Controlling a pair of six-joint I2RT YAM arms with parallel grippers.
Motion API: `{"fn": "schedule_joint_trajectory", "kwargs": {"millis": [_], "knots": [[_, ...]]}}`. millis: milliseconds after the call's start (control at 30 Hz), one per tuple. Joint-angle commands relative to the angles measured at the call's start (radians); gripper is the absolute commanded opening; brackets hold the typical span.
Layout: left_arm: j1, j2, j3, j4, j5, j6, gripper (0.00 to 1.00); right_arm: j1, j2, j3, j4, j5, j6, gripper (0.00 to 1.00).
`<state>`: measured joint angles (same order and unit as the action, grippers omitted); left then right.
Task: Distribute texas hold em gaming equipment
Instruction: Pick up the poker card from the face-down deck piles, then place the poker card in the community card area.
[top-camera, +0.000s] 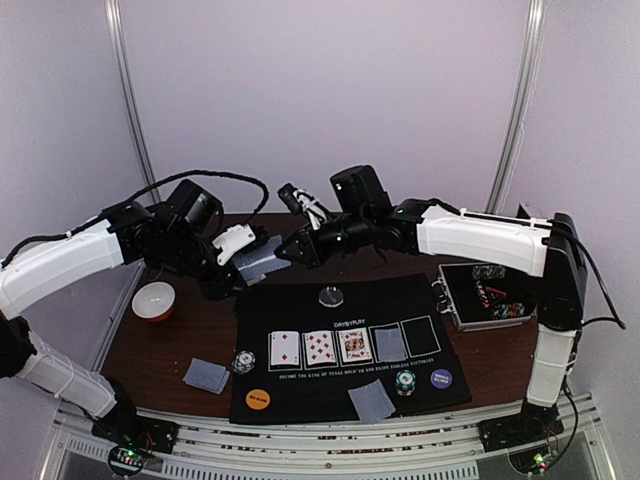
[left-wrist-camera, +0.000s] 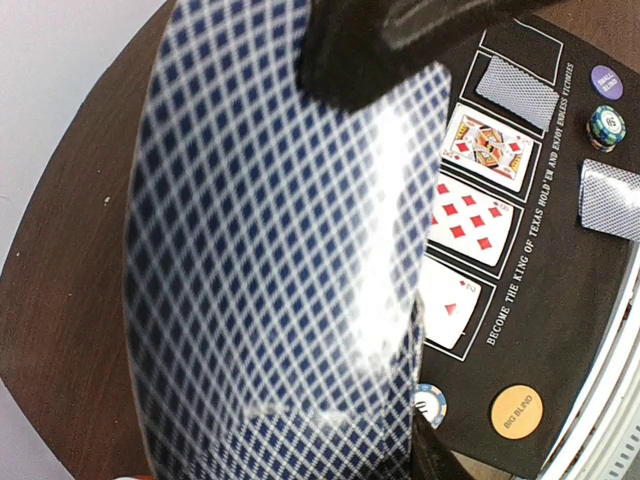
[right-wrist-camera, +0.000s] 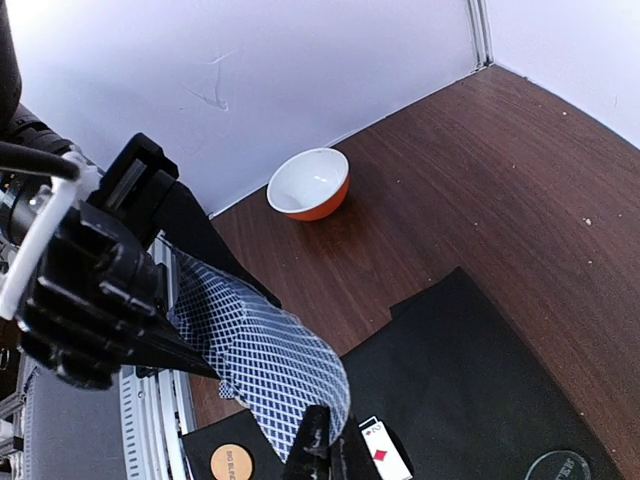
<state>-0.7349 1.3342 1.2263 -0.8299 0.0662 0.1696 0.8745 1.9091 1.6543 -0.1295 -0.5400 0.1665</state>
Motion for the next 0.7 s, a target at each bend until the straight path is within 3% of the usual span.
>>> {"fn": "schedule_joint_trajectory", "kwargs": {"millis": [0,200,433,567,667], "knots": [[0.001,-0.024,0.001,0.049,-0.002,-0.001,0.41,-0.021,-0.096,0.007,-0.112,0.019,-0.102,0.00],[0.000,-0.030,-0.001,0.049,-0.008,0.001,0.41,-0.085,-0.226,0.032,-0.446,0.105,-0.391,0.00],[0.001,-0.027,-0.003,0.054,-0.011,0.001,0.41,-0.110,-0.403,-0.122,-0.873,0.452,-0.825,0.00],[0.001,-0.018,0.002,0.052,-0.007,0.000,0.41,-0.115,-0.400,-0.226,-1.038,0.679,-0.888,0.00],[0.001,-0.019,-0.001,0.053,-0.008,0.000,0.41,-0.124,-0.360,-0.279,-1.105,0.756,-0.891,0.00]]}}
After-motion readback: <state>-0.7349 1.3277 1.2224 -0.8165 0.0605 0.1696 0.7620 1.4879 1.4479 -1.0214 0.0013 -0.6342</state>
